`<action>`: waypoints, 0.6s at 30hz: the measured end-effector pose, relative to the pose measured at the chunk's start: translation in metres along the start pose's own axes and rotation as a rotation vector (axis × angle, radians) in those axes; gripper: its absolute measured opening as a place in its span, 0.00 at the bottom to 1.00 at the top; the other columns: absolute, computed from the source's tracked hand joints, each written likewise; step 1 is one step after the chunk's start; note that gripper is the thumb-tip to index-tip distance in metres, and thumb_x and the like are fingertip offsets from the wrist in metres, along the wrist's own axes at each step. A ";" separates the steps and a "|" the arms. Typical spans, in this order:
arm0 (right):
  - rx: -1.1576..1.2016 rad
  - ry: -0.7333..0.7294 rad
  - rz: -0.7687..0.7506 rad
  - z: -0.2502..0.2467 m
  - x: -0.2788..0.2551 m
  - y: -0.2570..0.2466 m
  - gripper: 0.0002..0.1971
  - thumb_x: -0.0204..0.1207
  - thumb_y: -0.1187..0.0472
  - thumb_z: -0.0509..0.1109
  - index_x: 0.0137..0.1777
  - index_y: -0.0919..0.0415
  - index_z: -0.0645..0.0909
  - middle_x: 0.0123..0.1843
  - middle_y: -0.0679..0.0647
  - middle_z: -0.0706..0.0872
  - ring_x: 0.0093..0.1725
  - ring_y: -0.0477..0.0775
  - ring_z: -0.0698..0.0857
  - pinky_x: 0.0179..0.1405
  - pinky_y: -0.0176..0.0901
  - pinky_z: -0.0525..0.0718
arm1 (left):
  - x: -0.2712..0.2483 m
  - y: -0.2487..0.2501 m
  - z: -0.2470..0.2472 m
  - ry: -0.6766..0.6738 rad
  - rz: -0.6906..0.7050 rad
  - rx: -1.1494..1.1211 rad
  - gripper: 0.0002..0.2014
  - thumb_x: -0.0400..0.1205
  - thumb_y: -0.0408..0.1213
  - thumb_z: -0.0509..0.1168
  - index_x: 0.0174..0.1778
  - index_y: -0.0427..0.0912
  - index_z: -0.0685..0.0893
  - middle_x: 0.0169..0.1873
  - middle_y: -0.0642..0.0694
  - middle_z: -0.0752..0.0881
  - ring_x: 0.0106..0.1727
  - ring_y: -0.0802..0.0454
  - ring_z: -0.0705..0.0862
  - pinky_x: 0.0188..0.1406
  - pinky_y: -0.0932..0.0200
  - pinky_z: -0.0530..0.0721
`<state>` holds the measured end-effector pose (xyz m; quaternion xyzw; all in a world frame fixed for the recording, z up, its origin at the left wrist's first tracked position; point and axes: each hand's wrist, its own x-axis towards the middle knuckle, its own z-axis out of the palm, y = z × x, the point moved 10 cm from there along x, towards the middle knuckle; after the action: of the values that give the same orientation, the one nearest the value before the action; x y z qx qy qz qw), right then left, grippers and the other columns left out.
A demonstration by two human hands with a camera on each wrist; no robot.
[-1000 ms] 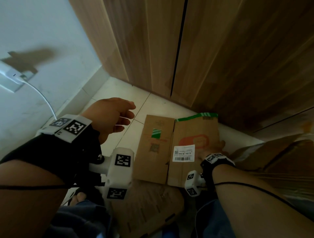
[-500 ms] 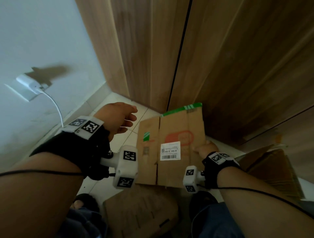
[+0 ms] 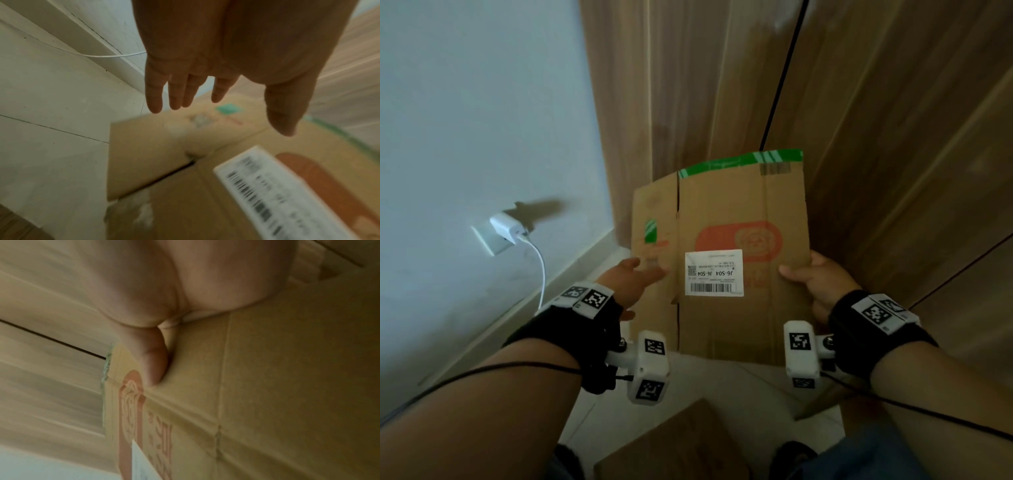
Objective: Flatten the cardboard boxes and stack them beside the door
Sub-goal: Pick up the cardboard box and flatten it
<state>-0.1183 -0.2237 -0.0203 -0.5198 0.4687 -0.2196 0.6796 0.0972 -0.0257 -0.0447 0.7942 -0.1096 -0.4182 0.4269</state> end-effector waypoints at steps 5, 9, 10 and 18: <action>0.155 -0.221 -0.050 0.039 -0.014 -0.021 0.20 0.75 0.75 0.63 0.67 0.62 0.76 0.54 0.62 0.87 0.52 0.63 0.86 0.48 0.59 0.86 | -0.014 0.021 0.005 -0.031 0.145 -0.051 0.44 0.74 0.59 0.65 0.83 0.53 0.50 0.80 0.46 0.66 0.77 0.40 0.69 0.61 0.46 0.72; 0.230 -0.410 -0.045 0.066 -0.013 -0.015 0.38 0.49 0.65 0.85 0.63 0.60 0.79 0.52 0.63 0.90 0.50 0.64 0.90 0.42 0.57 0.91 | -0.005 0.016 0.007 -0.115 0.155 -0.107 0.63 0.50 0.73 0.67 0.81 0.63 0.48 0.80 0.46 0.68 0.78 0.37 0.68 0.70 0.36 0.67; 0.246 -0.440 -0.046 0.070 -0.011 -0.013 0.43 0.40 0.63 0.88 0.61 0.60 0.80 0.50 0.63 0.91 0.48 0.63 0.91 0.40 0.56 0.91 | -0.001 0.013 0.009 -0.154 0.157 -0.139 0.66 0.44 0.75 0.69 0.80 0.65 0.52 0.78 0.46 0.72 0.77 0.37 0.70 0.72 0.34 0.67; 0.237 -0.408 -0.042 0.092 0.007 -0.007 0.23 0.72 0.73 0.65 0.67 0.62 0.76 0.50 0.60 0.90 0.50 0.60 0.89 0.52 0.59 0.88 | 0.002 0.028 0.030 -0.468 0.303 -0.427 0.42 0.56 0.45 0.82 0.67 0.39 0.79 0.51 0.39 0.91 0.51 0.44 0.91 0.48 0.51 0.89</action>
<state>-0.0341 -0.1858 -0.0150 -0.4796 0.2818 -0.1778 0.8118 0.0811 -0.0616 -0.0323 0.5443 -0.2312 -0.5344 0.6039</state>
